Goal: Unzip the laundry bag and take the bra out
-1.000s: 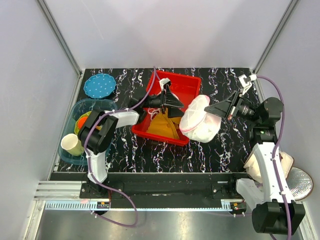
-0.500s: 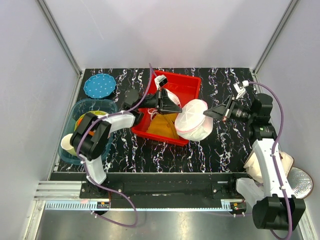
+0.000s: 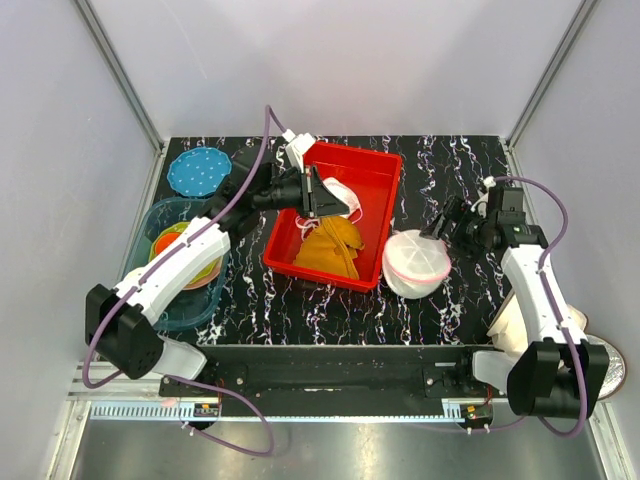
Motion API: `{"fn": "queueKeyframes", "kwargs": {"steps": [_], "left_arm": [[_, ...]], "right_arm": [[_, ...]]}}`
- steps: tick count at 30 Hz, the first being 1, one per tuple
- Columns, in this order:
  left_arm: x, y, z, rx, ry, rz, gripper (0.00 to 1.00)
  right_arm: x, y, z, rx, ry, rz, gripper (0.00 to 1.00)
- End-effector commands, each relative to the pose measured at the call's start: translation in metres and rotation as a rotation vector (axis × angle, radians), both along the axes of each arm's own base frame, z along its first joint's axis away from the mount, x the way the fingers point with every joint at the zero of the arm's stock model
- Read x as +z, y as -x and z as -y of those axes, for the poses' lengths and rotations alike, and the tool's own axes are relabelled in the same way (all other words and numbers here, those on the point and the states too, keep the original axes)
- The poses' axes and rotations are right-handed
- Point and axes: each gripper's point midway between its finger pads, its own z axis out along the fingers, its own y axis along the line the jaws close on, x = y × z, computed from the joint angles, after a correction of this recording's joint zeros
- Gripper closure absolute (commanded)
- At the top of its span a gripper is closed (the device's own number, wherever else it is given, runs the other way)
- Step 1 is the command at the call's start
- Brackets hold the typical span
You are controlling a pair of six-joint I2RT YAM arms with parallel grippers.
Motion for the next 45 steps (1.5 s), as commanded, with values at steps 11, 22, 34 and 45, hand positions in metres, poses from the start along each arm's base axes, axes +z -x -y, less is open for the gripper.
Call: {"fn": "queueKeyframes", "kwargs": {"steps": [11,22,34,45], "left_arm": [[-0.054,-0.005,-0.017,0.094,-0.199,-0.054,0.94],[-0.060,0.002,-0.011,0.081,-0.214,-0.066,0.76],[-0.056,0.010,-0.002,0.014,-0.214,-0.042,0.37],[-0.016,0.029,-0.005,-0.149,-0.158,0.169,0.01]], "right_arm": [[-0.009,0.038,0.033,-0.236,0.141,-0.023,0.01],[-0.054,0.068,-0.002,-0.289,-0.040,-0.064,0.00],[0.056,0.042,-0.003,-0.061,0.092,0.310,1.00],[0.181,0.119,-0.106,0.709,-0.399,0.664,1.00]]}}
